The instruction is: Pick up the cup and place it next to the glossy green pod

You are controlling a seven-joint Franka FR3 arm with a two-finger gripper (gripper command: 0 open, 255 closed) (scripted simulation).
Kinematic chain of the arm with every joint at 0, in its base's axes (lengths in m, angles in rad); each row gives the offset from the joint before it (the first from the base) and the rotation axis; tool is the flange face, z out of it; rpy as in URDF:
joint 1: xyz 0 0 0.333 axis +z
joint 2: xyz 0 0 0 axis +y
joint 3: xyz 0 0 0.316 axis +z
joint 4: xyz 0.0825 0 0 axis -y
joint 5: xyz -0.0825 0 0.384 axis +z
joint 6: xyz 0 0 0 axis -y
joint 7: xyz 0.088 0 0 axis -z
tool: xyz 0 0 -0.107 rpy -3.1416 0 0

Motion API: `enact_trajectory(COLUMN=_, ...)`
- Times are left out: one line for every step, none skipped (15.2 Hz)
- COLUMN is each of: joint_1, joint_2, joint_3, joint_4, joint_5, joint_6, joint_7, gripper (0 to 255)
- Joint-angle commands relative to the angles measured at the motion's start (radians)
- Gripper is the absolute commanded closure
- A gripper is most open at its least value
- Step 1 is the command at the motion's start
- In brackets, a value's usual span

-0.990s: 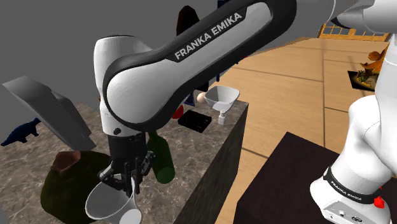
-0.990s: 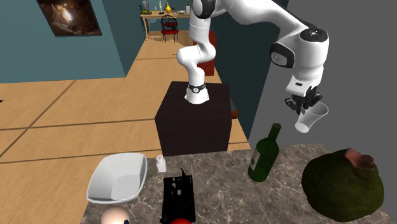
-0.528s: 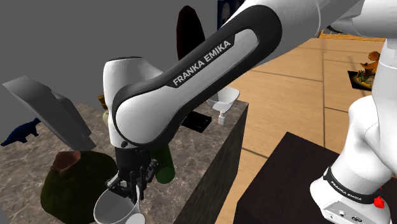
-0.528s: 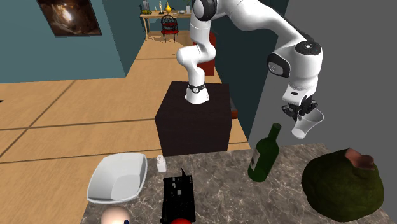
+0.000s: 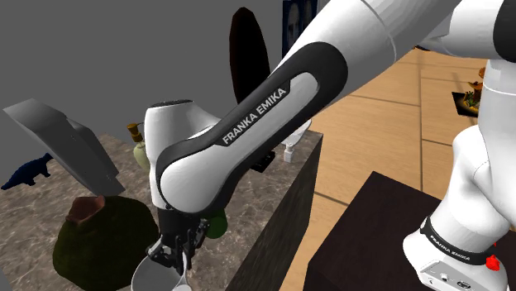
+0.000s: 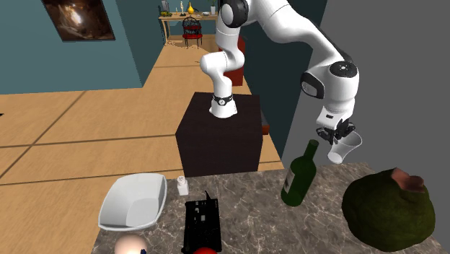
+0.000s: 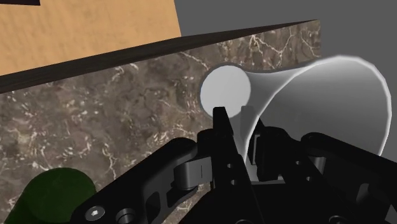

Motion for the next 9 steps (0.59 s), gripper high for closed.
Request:
enact_trajectory(joint_1=0.001, joint_2=0.014, joint_3=0.0, joint_4=-0.011, joint_5=0.002, joint_6=0.025, joint_7=-0.008, gripper=255)
enact_trajectory(joint_1=0.001, joint_2=0.023, joint_3=0.0, joint_4=-0.014, joint_5=0.003, joint_6=0.035, joint_7=-0.011, gripper=255)
enact_trajectory(joint_1=0.002, joint_2=0.031, joint_3=0.0, joint_4=-0.016, joint_5=0.003, joint_6=0.046, joint_7=-0.015, gripper=255)
enact_trajectory(joint_1=0.002, joint_2=0.039, joint_3=0.0, joint_4=-0.019, joint_5=0.004, joint_6=0.056, joint_7=-0.018, gripper=255)
enact_trajectory(joint_1=0.003, joint_2=0.048, joint_3=0.0, joint_4=-0.021, joint_5=0.004, joint_6=0.067, joint_7=-0.021, gripper=255)
enact_trajectory(joint_1=0.004, joint_2=0.057, joint_3=0.0, joint_4=-0.023, joint_5=0.005, joint_6=0.077, joint_7=-0.024, gripper=255)
enact_trajectory(joint_1=0.004, joint_2=0.066, joint_3=0.0, joint_4=-0.025, joint_5=0.005, joint_6=0.087, joint_7=-0.027, gripper=255)
enact_trajectory(joint_1=0.005, joint_2=0.075, joint_3=0.0, joint_4=-0.026, joint_5=0.005, joint_6=0.097, joint_7=-0.03, gripper=255)
enact_trajectory(joint_1=0.006, joint_2=0.084, joint_3=0.0, joint_4=-0.027, joint_5=0.006, joint_6=0.107, joint_7=-0.033, gripper=255)
